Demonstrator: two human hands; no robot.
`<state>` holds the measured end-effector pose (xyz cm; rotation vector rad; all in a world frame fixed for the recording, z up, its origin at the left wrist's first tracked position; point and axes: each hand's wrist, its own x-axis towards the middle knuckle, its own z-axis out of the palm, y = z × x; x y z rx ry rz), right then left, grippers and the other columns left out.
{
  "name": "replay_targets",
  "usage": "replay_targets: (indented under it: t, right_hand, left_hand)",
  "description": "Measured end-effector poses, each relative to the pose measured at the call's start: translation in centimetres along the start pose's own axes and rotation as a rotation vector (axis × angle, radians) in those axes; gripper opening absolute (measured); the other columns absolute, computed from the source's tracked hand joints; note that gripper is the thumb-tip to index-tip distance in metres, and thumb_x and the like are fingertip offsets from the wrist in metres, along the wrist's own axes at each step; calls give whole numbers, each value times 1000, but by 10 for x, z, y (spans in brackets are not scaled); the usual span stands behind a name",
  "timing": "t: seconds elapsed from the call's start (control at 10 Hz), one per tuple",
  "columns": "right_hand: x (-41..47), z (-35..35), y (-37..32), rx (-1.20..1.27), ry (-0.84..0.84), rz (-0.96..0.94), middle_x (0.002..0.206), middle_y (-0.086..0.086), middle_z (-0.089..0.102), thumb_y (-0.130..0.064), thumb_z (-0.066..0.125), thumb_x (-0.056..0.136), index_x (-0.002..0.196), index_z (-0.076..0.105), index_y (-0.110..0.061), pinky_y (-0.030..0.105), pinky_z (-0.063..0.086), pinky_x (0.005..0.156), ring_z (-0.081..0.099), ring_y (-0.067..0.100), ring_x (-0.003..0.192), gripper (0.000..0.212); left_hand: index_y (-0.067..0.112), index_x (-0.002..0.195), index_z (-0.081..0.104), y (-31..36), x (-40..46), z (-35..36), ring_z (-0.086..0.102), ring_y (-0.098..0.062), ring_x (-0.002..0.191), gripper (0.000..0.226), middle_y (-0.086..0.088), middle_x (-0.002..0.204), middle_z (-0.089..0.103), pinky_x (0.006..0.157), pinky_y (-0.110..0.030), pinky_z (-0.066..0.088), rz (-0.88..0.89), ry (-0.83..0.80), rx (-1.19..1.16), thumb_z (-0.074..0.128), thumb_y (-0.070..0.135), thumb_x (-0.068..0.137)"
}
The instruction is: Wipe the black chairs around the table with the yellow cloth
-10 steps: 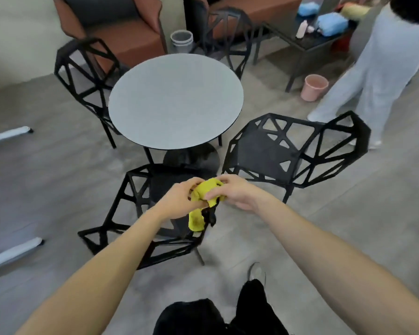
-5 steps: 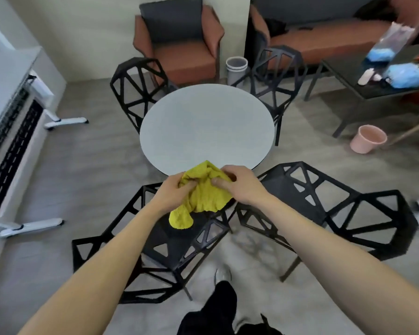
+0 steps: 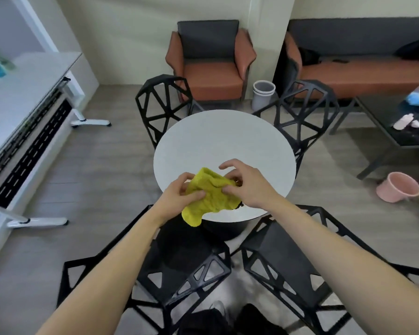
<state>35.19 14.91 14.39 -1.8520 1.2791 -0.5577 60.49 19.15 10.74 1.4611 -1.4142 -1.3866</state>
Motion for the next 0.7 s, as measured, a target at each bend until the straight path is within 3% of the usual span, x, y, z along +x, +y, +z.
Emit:
replay_targets:
  t: [0.1,0.2,0.3,0.4,0.5,0.6,0.7]
  right_hand:
    - [22,-5,-3,-54,-116,-49,104,-14,75,-27,80,90,130,57,-40,26,57,81,69,7,95,48]
    - [48,-8,-3,-196,-177,-53,87,-11,68,-46,82,88,110,70,-33,29,47,70,63,6,80,29]
    - [61,-9,9,-172,-111,-108,84,-11,69,-39,72,96,91,71,-30,34,46,70,63,9,81,11]
    - [64,-21,30,-133,-127,-30,99,-9,73,-41,67,101,101,70,-30,36,55,79,67,13,94,12]
    - [68,-37,58,-84,-75,9,105,-9,74,-38,66,103,107,71,-26,35,52,84,67,14,100,13]
    - [85,-56,94,-15,8,122,112,-4,74,-38,67,103,117,70,-22,33,49,86,68,18,104,22]
    - [87,-77,144,-189,-110,410,139,7,67,-47,67,101,148,53,-15,37,51,98,63,28,124,59]
  left_hand:
    - [21,120,70,4,12,0,77,-22,108,25,-2,113,80,101,-43,60,51,64,38,81,26,98]
    - [24,119,71,3,23,-3,76,-25,108,34,-2,112,79,96,-39,62,34,89,49,86,33,90]
    - [37,116,73,-22,32,-11,72,-18,101,48,10,107,77,88,-31,61,-160,-28,339,94,34,74]
    - [29,90,70,-58,34,-19,64,-21,84,20,10,83,66,72,-32,50,-333,-36,611,81,25,74]
    - [27,90,68,-47,47,-20,61,-16,75,15,6,79,67,70,-34,49,-326,191,471,69,31,76]
    - [31,111,66,-29,74,-30,70,-10,91,22,10,98,75,81,-34,57,-234,384,455,73,26,90]
    - [29,126,58,-38,82,-34,68,-17,102,31,9,110,71,89,-36,54,-362,307,638,70,31,97]
